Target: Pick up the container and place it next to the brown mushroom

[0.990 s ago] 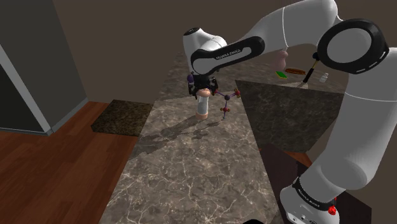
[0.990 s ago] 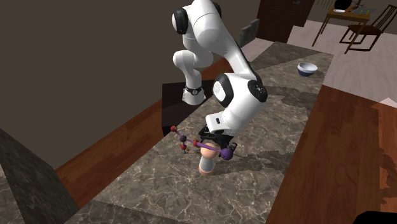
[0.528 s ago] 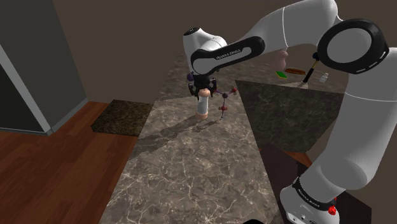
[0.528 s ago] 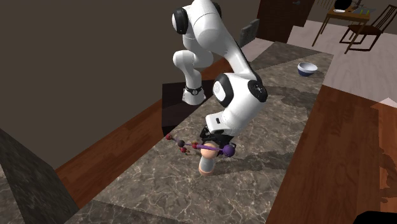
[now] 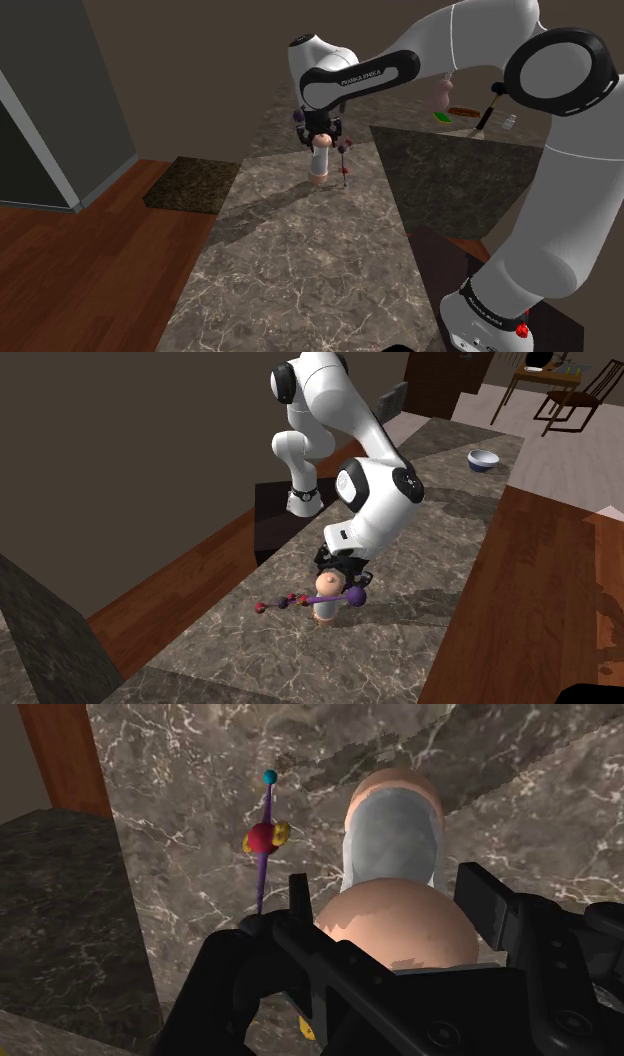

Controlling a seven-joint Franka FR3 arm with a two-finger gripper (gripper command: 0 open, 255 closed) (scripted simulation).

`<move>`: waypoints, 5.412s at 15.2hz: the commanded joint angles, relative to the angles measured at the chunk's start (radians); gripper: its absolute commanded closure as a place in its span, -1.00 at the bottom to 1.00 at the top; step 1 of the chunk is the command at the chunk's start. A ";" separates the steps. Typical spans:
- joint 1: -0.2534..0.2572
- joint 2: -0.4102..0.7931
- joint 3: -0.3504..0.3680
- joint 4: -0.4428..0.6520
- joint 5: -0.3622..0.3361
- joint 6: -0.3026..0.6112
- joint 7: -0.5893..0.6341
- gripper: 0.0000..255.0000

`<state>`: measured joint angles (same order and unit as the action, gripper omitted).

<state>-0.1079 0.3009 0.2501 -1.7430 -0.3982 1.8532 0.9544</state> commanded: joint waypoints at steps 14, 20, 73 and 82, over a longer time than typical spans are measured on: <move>0.005 -0.044 0.007 0.139 0.025 -0.172 -0.060 1.00; 0.009 -0.049 0.009 0.213 0.029 -0.247 -0.082 1.00; 0.316 -0.351 0.279 0.210 0.244 -0.661 0.413 1.00; 0.430 -0.281 0.401 0.290 0.283 -0.715 0.659 1.00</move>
<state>0.3087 0.0142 0.6378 -1.4570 -0.1209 1.1412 1.5840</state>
